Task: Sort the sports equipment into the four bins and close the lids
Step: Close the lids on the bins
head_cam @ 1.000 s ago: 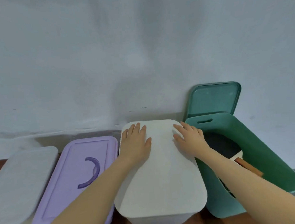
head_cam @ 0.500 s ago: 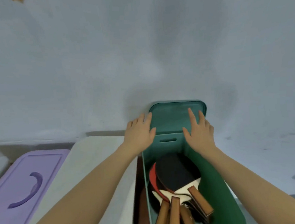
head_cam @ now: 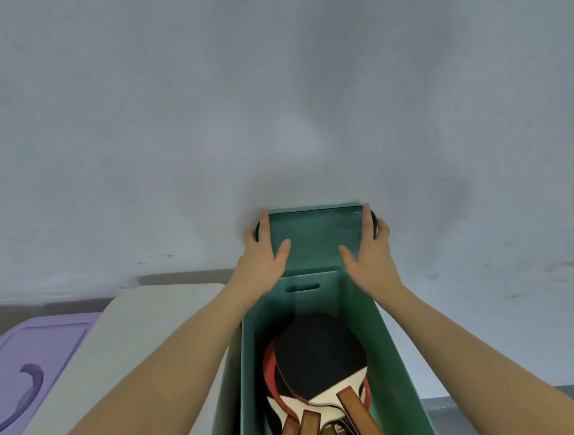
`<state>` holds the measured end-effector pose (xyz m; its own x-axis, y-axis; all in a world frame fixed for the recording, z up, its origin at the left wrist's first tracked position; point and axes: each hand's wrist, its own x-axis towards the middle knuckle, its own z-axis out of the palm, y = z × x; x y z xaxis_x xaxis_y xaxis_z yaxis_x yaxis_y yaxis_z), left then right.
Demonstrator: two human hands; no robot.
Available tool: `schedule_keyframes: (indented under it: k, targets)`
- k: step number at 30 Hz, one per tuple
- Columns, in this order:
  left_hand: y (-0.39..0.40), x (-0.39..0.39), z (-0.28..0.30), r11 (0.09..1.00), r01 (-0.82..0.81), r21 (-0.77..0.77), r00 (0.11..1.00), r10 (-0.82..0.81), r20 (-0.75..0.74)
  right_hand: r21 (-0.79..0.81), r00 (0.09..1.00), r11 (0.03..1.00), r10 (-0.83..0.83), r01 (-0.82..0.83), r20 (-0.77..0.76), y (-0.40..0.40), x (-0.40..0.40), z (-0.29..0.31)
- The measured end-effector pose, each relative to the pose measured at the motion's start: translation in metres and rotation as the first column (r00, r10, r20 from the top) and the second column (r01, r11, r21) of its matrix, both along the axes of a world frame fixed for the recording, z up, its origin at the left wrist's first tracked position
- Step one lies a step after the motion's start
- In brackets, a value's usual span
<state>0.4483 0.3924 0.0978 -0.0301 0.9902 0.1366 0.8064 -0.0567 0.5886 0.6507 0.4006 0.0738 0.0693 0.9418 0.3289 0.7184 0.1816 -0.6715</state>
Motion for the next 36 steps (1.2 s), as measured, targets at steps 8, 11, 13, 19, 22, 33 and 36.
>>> schedule_keyframes:
  k: [8, 11, 13, 19, 22, 33, 36]
  targets:
    - [-0.02, -0.011, 0.029, 0.98, -0.013, 0.196, 0.999, 0.007, 0.033, 0.151, 1.0, 0.988, -0.008, 0.011, -0.022, -0.01, -0.01, 0.022]
    - [-0.032, -0.02, 0.046, 0.967, -0.018, 0.255, 0.999, 0.009, 0.037, 0.227, 1.0, 0.974, 0.018, -0.012, -0.024, -0.02, -0.015, 0.041]
    - [-0.043, -0.025, 0.057, 0.954, -0.03, 0.299, 0.998, 0.013, 0.056, 0.261, 0.999, 0.965, 0.029, -0.021, -0.028, -0.029, -0.019, 0.055]
    - [-0.092, -0.034, 0.082, 0.901, -0.05, 0.431, 0.995, 0.005, 0.104, 0.342, 0.999, 0.939, 0.041, -0.027, -0.035, -0.073, -0.03, 0.085]
    - [-0.119, -0.038, 0.085, 0.88, -0.051, 0.472, 0.992, -0.01, 0.126, 0.389, 0.996, 0.92, 0.072, -0.043, -0.06, -0.101, -0.034, 0.088]
    - [-0.204, -0.048, 0.021, 0.915, 0.056, 0.399, 0.997, -0.074, 0.031, 0.361, 0.993, 0.929, 0.105, -0.08, -0.051, -0.2, -0.024, 0.024]
    - [-0.222, -0.054, -0.009, 0.896, 0.174, 0.408, 0.985, -0.163, -0.061, 0.294, 0.994, 0.951, 0.109, -0.099, -0.016, -0.22, -0.012, -0.002]
